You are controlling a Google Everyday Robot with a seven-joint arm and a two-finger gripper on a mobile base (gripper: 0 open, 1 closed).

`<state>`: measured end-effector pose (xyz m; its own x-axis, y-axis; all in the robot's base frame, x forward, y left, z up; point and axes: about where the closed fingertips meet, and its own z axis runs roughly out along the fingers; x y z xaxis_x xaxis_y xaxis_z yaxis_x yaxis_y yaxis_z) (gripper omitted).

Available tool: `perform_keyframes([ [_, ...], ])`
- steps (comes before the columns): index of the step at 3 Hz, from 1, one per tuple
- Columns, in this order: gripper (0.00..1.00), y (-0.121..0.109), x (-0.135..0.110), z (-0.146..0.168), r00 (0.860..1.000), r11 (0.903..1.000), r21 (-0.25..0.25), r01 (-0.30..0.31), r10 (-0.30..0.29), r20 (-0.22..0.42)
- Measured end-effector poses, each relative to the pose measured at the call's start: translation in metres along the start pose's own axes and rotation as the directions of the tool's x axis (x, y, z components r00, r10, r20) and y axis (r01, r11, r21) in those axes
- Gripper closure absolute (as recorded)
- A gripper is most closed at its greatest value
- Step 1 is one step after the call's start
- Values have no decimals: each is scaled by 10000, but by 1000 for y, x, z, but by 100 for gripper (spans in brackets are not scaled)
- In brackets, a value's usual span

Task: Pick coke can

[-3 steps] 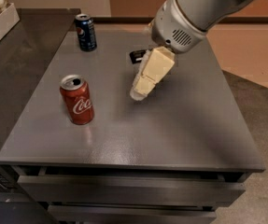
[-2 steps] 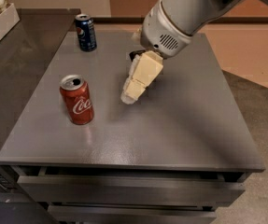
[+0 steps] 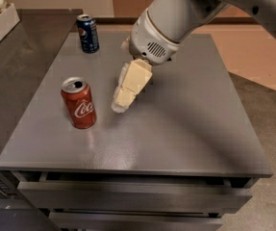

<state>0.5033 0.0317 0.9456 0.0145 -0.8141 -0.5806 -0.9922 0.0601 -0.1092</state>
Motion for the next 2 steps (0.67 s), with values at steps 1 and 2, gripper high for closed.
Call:
perform_keyframes([
  [1,0,1,-3,6,10000,9999,-131,28,-27,25],
  [2,0,0,-10,17,9998,9998,-169,139,-136,156],
])
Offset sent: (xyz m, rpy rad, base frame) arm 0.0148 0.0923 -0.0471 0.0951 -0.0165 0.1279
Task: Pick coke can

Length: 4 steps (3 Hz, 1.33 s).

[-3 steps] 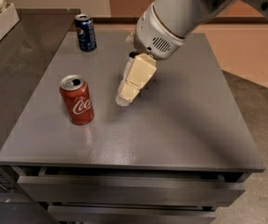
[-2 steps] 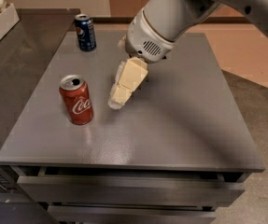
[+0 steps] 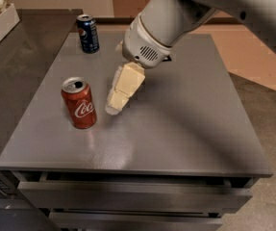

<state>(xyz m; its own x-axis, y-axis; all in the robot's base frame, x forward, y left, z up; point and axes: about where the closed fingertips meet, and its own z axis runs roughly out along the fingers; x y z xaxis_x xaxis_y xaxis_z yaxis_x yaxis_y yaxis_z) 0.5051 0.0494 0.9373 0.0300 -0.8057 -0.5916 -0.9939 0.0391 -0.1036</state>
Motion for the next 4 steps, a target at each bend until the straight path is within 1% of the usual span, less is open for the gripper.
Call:
perform_keyframes([
  [2,0,-3,-26,49,9967,9980,-260,581,-565,582],
  [3,0,-1,-34,70,9940,9949,-502,876,-840,701],
  [4,16,3,-41,81,9907,9907,-711,1164,-1107,796],
])
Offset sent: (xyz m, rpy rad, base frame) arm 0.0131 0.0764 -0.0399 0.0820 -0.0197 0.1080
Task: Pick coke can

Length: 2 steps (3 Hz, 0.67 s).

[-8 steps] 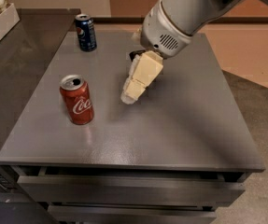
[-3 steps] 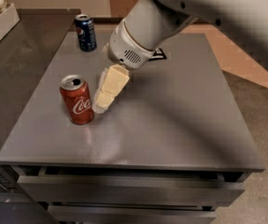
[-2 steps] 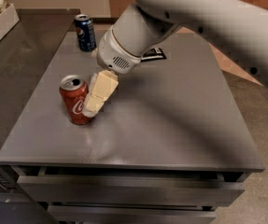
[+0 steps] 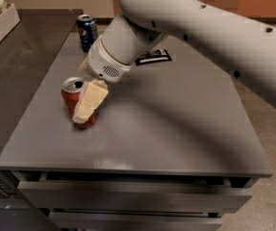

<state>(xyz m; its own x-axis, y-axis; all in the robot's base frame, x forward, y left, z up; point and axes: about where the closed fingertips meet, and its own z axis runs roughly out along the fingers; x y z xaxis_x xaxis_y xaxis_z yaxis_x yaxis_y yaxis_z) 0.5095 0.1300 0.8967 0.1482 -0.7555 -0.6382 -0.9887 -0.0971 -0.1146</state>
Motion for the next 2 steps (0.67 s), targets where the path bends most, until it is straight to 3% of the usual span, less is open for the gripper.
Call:
perform_keyframes([
  [2,64,9,-10,-5,9992,9989,-302,345,-338,217],
])
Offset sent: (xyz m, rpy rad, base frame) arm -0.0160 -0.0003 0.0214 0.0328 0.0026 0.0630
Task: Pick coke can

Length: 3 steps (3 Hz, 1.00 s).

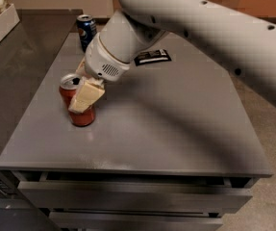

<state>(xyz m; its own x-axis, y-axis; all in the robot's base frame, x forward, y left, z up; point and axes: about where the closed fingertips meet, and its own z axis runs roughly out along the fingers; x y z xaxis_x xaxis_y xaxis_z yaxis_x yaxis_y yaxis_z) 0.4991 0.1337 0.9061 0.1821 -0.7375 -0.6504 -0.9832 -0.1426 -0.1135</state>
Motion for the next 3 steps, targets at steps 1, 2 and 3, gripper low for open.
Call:
perform_keyframes([
  [1,87,4,-13,-23,9994,9996,149,241,-245,264],
  [2,100,7,-27,-53,9971,9983,353,463,-483,587],
  [3,100,6,-39,-85,9957,9965,549,623,-658,647],
])
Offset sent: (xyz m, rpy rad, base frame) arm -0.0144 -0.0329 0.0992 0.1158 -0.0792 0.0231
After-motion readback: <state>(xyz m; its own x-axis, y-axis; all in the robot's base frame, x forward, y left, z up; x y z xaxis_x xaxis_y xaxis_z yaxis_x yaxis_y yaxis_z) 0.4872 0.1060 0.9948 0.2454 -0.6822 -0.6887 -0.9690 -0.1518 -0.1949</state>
